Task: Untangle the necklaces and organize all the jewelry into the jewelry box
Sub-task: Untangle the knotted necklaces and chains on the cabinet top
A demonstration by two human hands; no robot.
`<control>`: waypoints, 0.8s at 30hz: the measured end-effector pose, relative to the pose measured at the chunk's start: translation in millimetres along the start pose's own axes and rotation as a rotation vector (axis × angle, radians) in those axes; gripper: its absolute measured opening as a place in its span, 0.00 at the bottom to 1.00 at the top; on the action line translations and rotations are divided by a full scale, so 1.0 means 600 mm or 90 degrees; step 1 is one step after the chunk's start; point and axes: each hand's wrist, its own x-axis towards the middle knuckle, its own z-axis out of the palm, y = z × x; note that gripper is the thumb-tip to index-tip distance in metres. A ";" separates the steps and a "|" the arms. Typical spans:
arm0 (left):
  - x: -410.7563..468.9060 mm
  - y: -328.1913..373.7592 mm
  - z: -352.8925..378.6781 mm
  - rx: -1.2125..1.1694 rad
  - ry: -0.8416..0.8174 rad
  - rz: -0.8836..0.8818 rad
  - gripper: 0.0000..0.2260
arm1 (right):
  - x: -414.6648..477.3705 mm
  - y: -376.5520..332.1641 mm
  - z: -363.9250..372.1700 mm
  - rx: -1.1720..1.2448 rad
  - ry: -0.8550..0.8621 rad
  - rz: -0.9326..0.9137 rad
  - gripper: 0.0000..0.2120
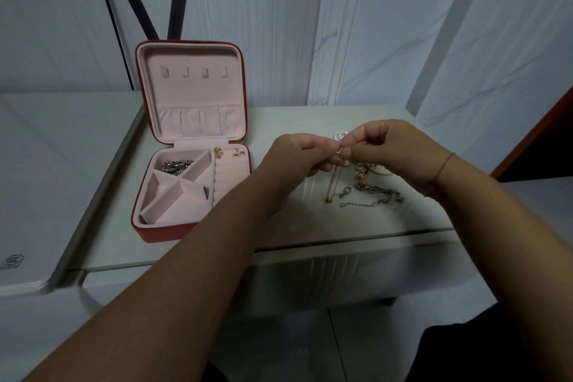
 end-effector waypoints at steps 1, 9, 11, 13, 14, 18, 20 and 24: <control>0.000 0.000 0.000 -0.002 -0.001 -0.001 0.06 | 0.000 0.000 0.000 0.000 0.003 -0.005 0.04; -0.001 0.004 0.000 -0.021 -0.010 -0.007 0.07 | 0.001 -0.003 0.005 0.014 0.029 -0.028 0.02; -0.001 0.004 -0.001 -0.012 -0.010 -0.009 0.08 | 0.001 -0.003 0.006 0.018 0.025 -0.030 0.02; -0.001 0.005 0.000 -0.009 -0.013 -0.012 0.08 | 0.002 -0.002 0.007 0.009 0.030 -0.035 0.02; 0.000 0.006 0.000 -0.008 -0.013 -0.013 0.08 | 0.002 -0.002 0.007 0.007 0.031 -0.038 0.02; 0.000 0.011 0.000 -0.007 -0.011 -0.015 0.08 | 0.003 -0.003 0.007 0.027 0.023 -0.027 0.03; 0.000 0.013 -0.001 -0.002 -0.009 -0.017 0.08 | 0.003 -0.002 0.004 0.034 0.023 -0.011 0.03; 0.001 0.014 -0.001 -0.007 0.008 -0.011 0.08 | 0.004 0.003 -0.001 0.041 0.007 0.029 0.02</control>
